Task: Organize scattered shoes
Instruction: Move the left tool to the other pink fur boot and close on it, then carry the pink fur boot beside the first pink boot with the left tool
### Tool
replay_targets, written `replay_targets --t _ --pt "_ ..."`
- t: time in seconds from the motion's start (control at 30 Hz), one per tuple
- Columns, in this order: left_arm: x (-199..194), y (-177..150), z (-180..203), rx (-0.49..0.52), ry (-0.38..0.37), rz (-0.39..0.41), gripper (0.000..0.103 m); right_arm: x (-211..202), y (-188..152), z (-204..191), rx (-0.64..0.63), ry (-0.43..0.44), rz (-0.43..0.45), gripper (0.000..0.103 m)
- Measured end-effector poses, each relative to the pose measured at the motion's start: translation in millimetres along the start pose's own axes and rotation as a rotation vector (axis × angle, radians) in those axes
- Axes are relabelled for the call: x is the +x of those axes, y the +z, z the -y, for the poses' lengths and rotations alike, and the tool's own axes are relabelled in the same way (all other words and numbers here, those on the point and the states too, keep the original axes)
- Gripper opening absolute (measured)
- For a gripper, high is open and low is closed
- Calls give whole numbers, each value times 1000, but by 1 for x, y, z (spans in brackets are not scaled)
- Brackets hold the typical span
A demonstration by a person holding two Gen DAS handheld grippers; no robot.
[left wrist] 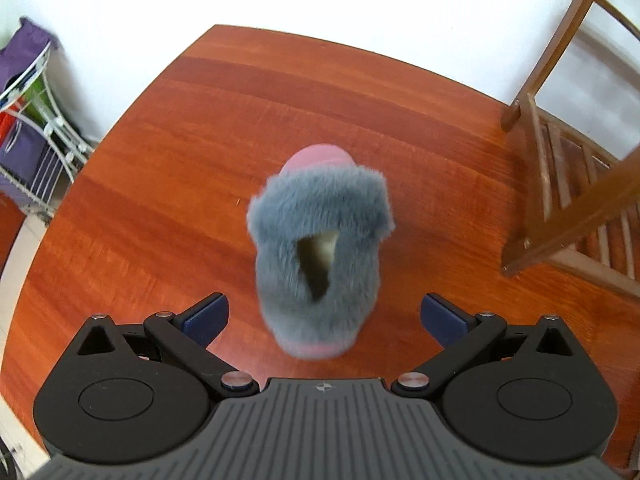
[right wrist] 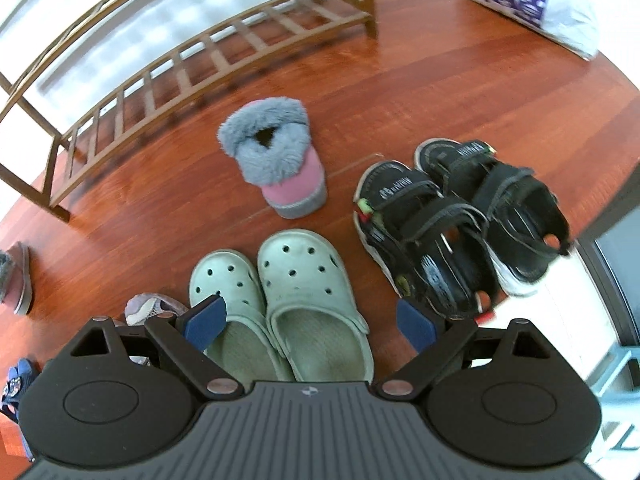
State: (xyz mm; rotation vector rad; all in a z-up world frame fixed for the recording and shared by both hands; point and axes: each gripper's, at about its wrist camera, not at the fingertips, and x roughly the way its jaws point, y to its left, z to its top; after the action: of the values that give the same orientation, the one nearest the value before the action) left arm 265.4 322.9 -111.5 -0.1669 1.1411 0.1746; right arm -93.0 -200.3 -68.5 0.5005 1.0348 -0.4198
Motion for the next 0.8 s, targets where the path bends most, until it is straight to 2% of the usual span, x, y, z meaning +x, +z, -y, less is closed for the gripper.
replay_targets --t 0.43,0.57,0.67,0.8 --pt "54 15 3 19 28 -46 101 -11 -11 6 67 -44 14 95" --pt "70 17 4 18 32 -64 86 -14 -11 10 80 -57 22 95" --pt "75 17 6 29 63 -63 75 -14 -12 13 93 -62 23 96" --pt "75 16 6 17 81 -55 72 -13 -12 17 102 -65 20 96"
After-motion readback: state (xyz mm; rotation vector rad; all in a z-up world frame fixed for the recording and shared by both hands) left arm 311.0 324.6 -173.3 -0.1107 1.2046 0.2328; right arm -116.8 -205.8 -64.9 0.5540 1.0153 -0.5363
